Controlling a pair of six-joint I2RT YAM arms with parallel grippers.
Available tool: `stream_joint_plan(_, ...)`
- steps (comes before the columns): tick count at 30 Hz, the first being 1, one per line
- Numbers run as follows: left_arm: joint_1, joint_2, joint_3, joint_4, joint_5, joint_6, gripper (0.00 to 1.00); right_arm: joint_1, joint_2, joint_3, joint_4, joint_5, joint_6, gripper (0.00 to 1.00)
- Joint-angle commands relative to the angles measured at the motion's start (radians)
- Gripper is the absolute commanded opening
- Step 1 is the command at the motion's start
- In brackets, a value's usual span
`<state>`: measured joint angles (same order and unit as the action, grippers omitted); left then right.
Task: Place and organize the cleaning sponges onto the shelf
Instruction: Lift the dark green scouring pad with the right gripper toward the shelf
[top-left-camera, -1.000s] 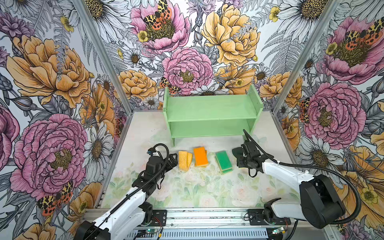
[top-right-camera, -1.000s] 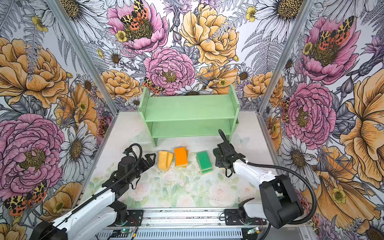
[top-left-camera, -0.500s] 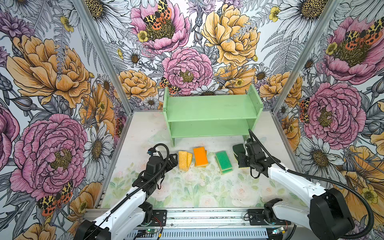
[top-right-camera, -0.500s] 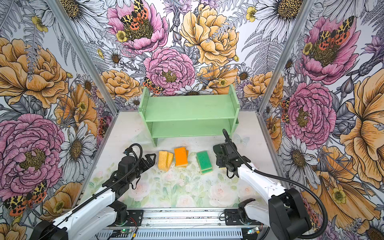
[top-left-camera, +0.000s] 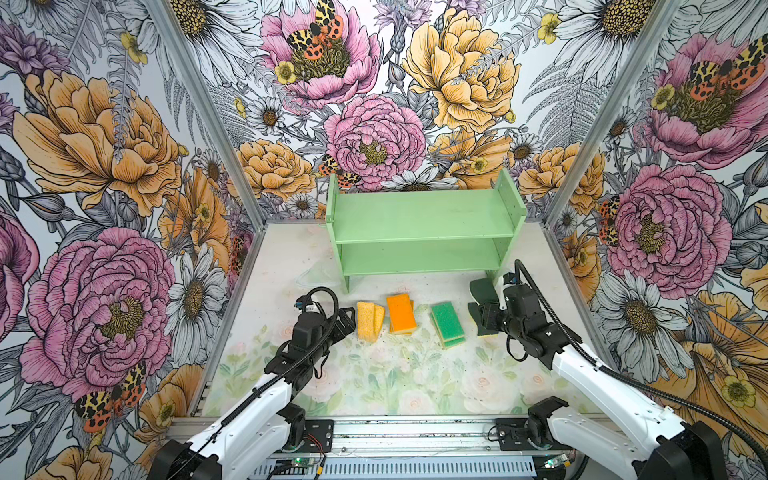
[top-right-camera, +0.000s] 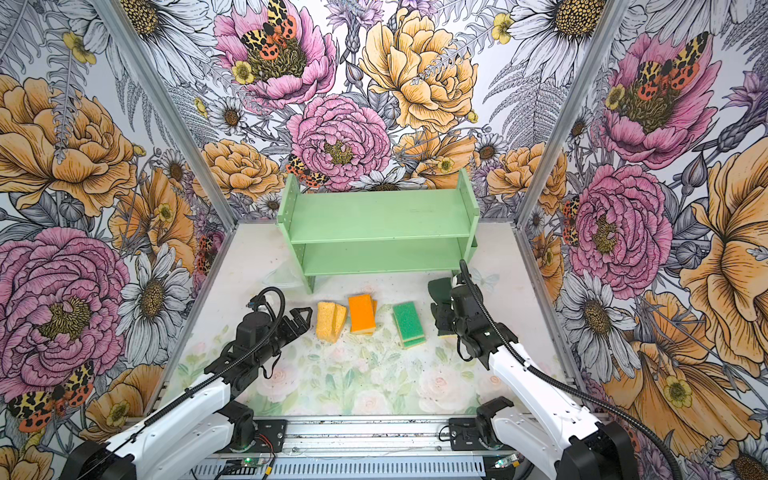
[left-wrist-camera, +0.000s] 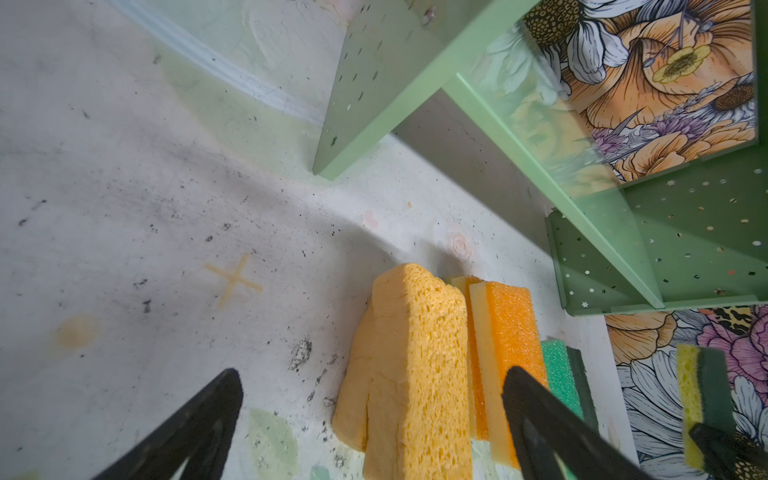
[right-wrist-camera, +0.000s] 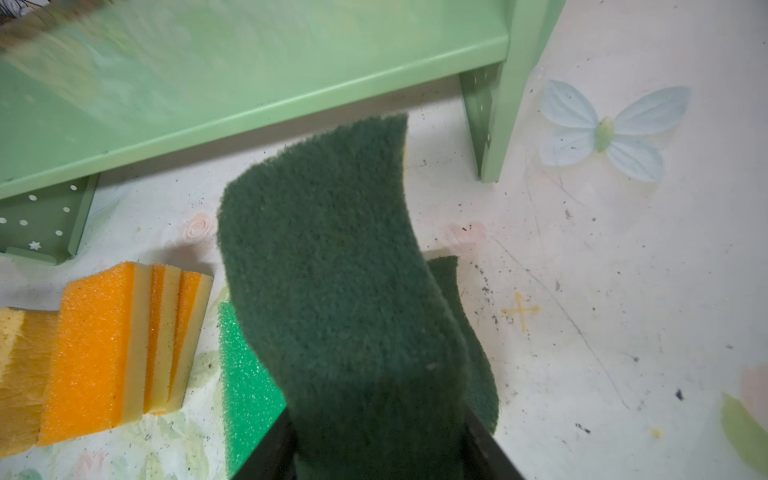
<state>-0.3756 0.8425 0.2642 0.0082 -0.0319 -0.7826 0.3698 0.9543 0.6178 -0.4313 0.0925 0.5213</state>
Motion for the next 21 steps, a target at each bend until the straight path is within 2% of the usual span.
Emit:
stream_joint_plan(1, 0.007, -0.009, 0.017, 0.021, 0.024, 0.020, 0.99, 0.010, -0.032, 0.015, 0.022, 0.050, 0.026, 0.52)
stream_joint_plan(13, 0.036, -0.042, 0.017, 0.006, 0.060, 0.045, 0.99, 0.010, 0.091, 0.113, 0.113, 0.100, 0.019, 0.52)
stream_joint_plan(21, 0.087, -0.070, 0.032, -0.030, 0.171, 0.063, 0.99, 0.015, 0.186, 0.165, 0.196, 0.121, 0.039, 0.52)
